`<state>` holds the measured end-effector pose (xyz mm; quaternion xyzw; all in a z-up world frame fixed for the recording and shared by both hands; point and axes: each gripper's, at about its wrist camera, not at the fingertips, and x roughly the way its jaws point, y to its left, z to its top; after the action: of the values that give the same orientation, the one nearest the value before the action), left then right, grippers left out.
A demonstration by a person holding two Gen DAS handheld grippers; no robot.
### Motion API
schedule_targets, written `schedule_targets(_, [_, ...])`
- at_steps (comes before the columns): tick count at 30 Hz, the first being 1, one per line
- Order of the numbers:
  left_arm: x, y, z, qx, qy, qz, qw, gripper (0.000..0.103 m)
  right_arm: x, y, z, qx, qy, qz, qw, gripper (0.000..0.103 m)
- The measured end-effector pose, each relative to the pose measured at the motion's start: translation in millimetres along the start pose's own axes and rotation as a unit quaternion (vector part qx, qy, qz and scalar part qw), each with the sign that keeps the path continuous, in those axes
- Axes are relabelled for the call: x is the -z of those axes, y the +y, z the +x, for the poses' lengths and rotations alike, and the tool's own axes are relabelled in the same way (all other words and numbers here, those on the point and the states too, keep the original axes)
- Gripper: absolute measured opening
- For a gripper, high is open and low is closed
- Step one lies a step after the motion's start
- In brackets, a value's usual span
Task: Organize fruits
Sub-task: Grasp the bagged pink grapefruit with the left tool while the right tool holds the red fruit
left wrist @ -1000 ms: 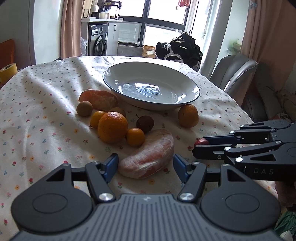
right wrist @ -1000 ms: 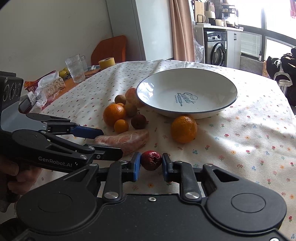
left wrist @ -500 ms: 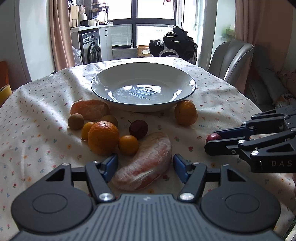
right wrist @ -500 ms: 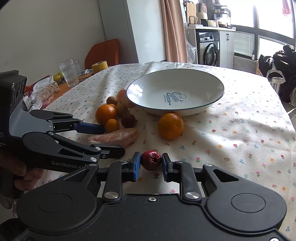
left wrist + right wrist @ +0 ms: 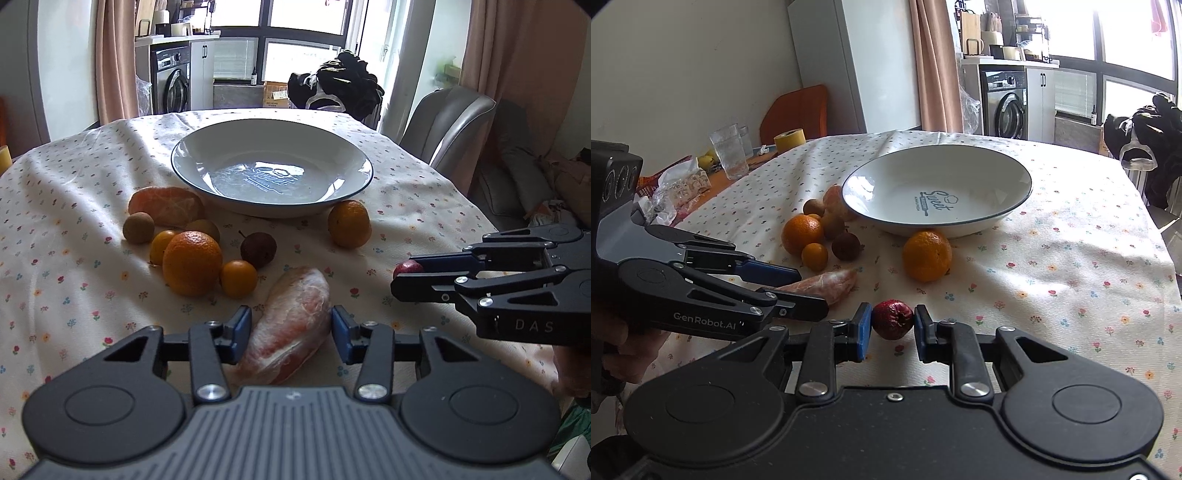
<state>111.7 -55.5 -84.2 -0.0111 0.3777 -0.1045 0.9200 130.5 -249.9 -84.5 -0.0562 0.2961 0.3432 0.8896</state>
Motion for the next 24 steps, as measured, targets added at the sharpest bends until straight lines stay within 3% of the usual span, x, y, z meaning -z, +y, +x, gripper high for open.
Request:
schedule_targets(5, [-1, -2, -3, 0.011, 0.002, -0.003, 0.9999, 0.044, -1, 1, -2, 0.000, -0.003, -0.001, 1.000, 0.023])
schedule_targets(9, [-3, -9, -9, 0.014, -0.011, 0.014, 0.9997, 0.030, -2, 1, -3, -0.001, -0.007, -0.002, 1.000, 0.023])
schedule_targets(24, [-12, 7, -14, 0.032, -0.017, -0.012, 0.9993, 0.026, -10, 11, 12, -0.017, -0.003, -0.010, 1.000, 0.023])
